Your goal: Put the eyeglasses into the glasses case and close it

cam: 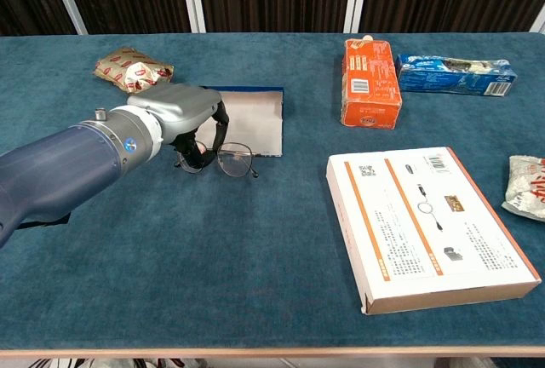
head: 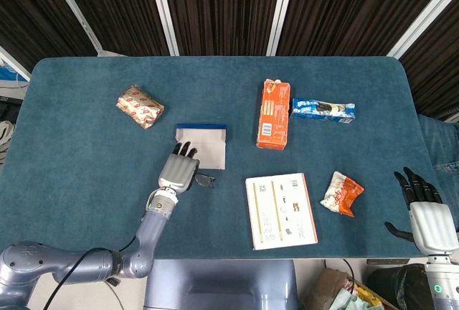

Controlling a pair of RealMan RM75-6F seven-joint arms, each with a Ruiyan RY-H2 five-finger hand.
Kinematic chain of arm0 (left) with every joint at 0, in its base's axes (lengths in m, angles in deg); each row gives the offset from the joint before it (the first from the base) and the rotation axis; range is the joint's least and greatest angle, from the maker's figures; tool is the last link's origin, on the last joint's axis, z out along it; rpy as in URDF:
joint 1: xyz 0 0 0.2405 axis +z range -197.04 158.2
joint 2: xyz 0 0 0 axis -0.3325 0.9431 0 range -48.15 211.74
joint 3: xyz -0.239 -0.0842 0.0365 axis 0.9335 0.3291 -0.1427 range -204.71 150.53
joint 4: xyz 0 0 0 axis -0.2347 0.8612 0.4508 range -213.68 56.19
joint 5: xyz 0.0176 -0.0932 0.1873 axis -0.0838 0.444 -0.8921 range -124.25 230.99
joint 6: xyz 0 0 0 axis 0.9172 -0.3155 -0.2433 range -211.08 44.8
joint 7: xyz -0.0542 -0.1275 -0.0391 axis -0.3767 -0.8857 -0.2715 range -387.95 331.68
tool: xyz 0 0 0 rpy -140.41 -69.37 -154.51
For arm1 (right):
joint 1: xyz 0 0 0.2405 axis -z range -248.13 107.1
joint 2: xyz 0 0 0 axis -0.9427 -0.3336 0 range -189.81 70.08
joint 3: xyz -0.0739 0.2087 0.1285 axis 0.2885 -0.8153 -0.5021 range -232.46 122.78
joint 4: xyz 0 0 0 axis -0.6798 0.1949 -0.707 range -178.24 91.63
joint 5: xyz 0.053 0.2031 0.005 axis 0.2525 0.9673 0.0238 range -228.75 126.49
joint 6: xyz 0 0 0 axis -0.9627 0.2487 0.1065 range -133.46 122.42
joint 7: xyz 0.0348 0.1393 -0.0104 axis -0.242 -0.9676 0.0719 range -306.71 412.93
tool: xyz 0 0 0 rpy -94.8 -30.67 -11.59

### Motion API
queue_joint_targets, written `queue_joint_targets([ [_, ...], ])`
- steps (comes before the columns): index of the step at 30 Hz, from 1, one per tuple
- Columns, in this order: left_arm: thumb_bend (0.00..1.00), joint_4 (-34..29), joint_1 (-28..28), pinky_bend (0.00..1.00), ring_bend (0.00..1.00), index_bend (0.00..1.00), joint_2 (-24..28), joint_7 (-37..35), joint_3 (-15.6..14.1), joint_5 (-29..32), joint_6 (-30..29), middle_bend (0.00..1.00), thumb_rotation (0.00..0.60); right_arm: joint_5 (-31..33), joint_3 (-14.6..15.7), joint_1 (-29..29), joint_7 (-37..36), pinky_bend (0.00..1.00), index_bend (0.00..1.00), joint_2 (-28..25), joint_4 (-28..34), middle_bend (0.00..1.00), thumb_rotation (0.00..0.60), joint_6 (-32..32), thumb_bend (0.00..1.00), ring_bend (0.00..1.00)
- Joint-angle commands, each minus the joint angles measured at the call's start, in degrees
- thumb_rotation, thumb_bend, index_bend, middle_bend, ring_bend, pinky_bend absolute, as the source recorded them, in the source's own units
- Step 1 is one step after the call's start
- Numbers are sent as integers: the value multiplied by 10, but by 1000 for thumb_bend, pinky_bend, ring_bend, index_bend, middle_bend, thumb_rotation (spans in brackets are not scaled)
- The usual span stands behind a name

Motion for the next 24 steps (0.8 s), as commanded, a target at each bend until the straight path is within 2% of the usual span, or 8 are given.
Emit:
queue_joint_targets([
  [1, 453, -14, -6, 67, 26, 569, -2, 24, 9, 11, -22, 188, 600, 0, 0, 0, 0, 161, 61, 0, 0, 27, 600, 0, 200, 104],
  [11, 453, -25, -31, 66, 26, 572, -17, 80, 34, 24, -67, 188, 600, 2, 0, 0, 0, 161, 61, 0, 1, 27, 600, 1, 200, 104],
  [19, 453, 41, -59, 66, 26, 572, -56, 92, 70, 43, -71, 188, 600, -2, 0, 0, 2, 161, 61, 1, -2, 27, 600, -1, 200, 104],
  [24, 453, 86, -72, 66, 25, 572, -77, 90, 80, 45, -65, 188, 600, -5, 1, 0, 0, 161, 61, 2, -4, 27, 600, -3, 200, 104],
])
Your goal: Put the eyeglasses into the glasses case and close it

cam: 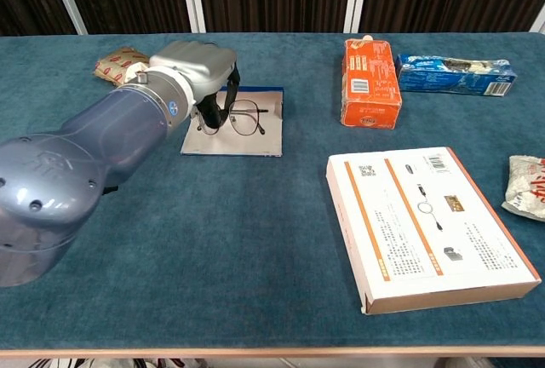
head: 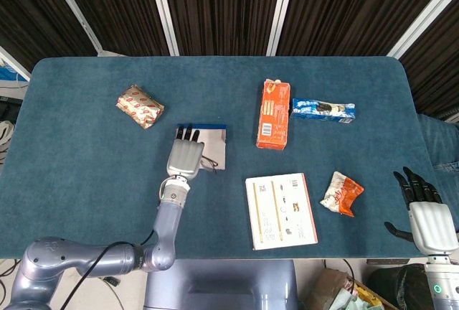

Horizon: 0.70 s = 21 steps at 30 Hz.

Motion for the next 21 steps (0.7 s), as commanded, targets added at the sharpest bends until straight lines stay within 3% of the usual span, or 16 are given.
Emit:
queue_joint_targets([
  [1, 452, 29, -11, 66, 24, 572, -17, -2, 9, 3, 6, 188, 600, 0, 0, 0, -1, 161, 61, 0, 0, 27, 600, 1, 201, 104],
  [21, 453, 219, -58, 66, 24, 581, -95, -25, 44, -8, 63, 190, 600, 1, -1, 2, -5, 161, 61, -2, 3, 27, 600, -1, 201, 104],
])
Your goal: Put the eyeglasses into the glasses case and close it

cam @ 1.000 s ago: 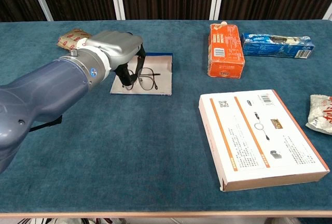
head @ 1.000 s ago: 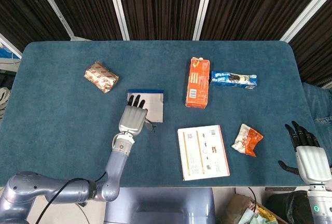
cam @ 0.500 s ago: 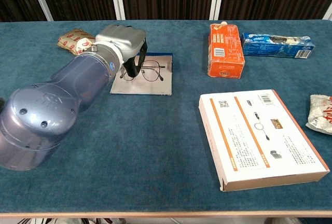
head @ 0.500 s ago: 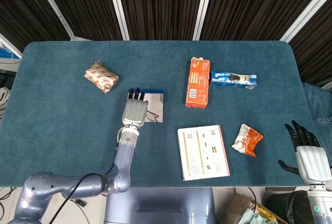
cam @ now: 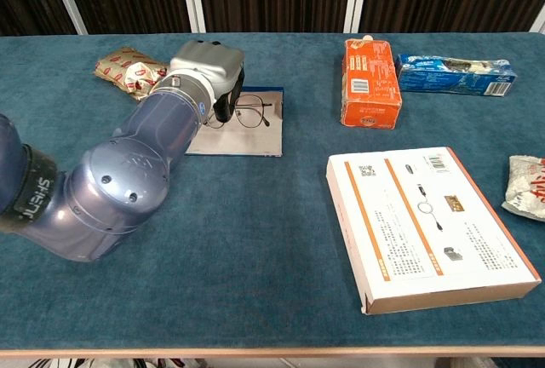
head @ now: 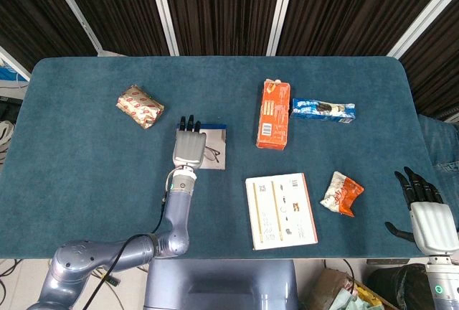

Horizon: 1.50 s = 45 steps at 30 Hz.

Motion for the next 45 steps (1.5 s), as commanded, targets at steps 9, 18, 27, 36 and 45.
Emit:
queue_joint_targets([
  [9, 453, 92, -26, 66, 24, 586, -40, -19, 27, -3, 36, 189, 600, 5, -2, 2, -4, 161, 61, -1, 2, 27, 600, -2, 201, 104],
  [18, 453, 161, -46, 66, 24, 587, -66, -47, 46, -14, 64, 189, 600, 9, -3, 3, -10, 161, 61, -4, 6, 27, 600, -1, 201, 104],
  [27, 453, 228, -68, 66, 24, 588, -88, -66, 71, -18, 85, 190, 600, 12, -4, 3, -12, 161, 61, -6, 9, 27, 600, 1, 201, 104],
  [36, 453, 286, -81, 66, 23, 576, -103, -92, 76, -27, 109, 190, 600, 13, -4, 4, -11, 161, 61, -6, 10, 27, 600, 1, 200, 104],
  [45, 447, 293, -88, 61, 20, 518, -103, -92, 72, -18, 106, 188, 600, 15, -4, 4, -11, 161, 61, -7, 11, 27, 600, 2, 200, 104],
])
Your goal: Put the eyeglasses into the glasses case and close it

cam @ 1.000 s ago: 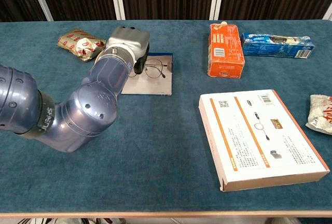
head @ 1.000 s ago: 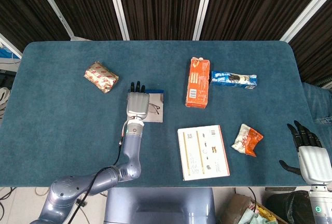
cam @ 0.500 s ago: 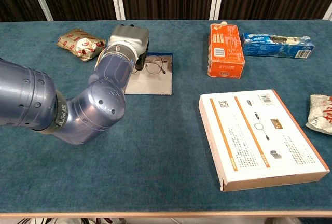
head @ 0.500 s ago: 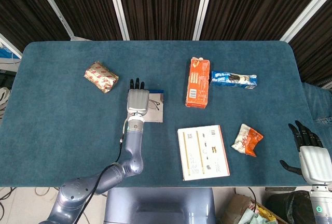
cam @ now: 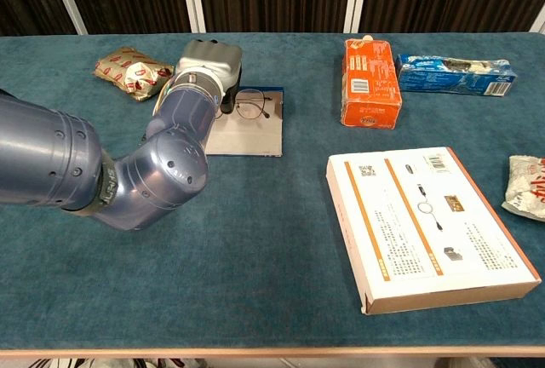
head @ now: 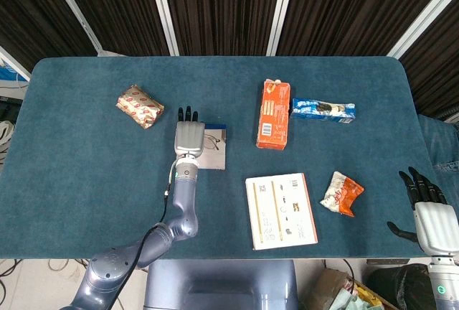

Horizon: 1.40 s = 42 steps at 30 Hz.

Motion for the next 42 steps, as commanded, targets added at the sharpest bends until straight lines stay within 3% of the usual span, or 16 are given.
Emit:
queue_joint_targets([
  [1, 446, 1, -2, 61, 20, 517, 0, 2, -1, 5, -1, 188, 600, 1, 0, 0, 0, 161, 61, 0, 0, 28, 600, 1, 200, 104],
  [9, 441, 9, -10, 60, 20, 505, 0, 9, -2, 33, 3, 188, 600, 6, -1, 0, -1, 161, 61, -1, 3, 27, 600, 3, 200, 104],
  [23, 430, -21, -4, 50, 13, 239, 0, 6, -37, 32, -34, 159, 600, 7, -2, 0, -4, 161, 61, -2, 4, 27, 600, 5, 200, 104],
  [27, 429, -38, 7, 50, 13, 215, 4, -1, -43, 8, -58, 159, 600, 7, -1, -1, -4, 161, 61, -2, 4, 28, 600, 6, 201, 104],
  [31, 430, -104, 39, 50, 13, 214, 38, 0, -60, -24, -86, 160, 600, 7, -1, -1, -4, 161, 61, -1, 5, 27, 600, 7, 202, 104],
  [35, 430, -207, 79, 50, 13, 211, 98, 16, -76, -45, -110, 161, 600, 9, -1, -1, -2, 161, 61, 0, 5, 28, 600, 7, 202, 104],
  [42, 430, -348, 121, 50, 13, 204, 184, 36, -80, -48, -114, 162, 600, 8, -2, -1, 3, 161, 61, 1, 4, 28, 600, 5, 203, 104],
])
